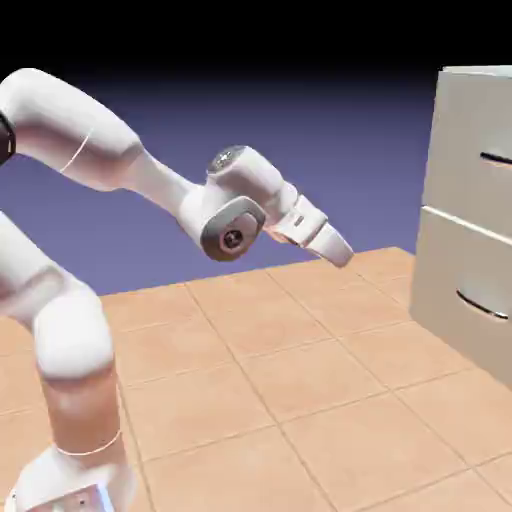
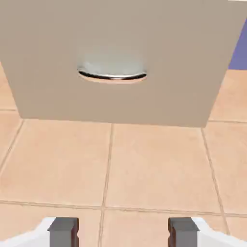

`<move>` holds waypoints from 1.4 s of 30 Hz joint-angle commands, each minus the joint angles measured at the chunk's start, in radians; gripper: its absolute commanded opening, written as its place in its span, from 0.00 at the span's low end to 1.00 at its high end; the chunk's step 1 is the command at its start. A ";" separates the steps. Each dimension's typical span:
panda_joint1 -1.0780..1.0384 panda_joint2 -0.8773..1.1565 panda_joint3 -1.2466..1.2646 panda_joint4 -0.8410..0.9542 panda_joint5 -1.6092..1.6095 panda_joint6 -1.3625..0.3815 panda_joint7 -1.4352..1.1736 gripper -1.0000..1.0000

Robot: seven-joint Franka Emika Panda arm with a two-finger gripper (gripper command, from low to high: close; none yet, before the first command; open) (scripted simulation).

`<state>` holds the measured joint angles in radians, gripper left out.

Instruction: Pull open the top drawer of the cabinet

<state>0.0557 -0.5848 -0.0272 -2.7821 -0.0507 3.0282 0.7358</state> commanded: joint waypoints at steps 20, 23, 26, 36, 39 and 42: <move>0.725 -0.245 -0.452 0.462 -0.840 -0.147 -0.087 0.50; 0.834 -0.282 -0.520 0.531 -0.966 -0.169 -0.100 0.50; 0.942 -0.318 -0.587 0.601 -1.092 -0.191 -0.113 0.50; 1.305 -0.441 -0.813 0.832 -1.511 -0.264 -0.157 0.50; 1.413 -0.477 -0.881 0.901 -1.637 -0.286 -0.170 0.50; 1.522 -0.514 -0.949 0.970 -1.763 -0.308 -0.183 0.50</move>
<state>1.5778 -1.0988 -0.9760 -1.8117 -1.8140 2.7202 0.5524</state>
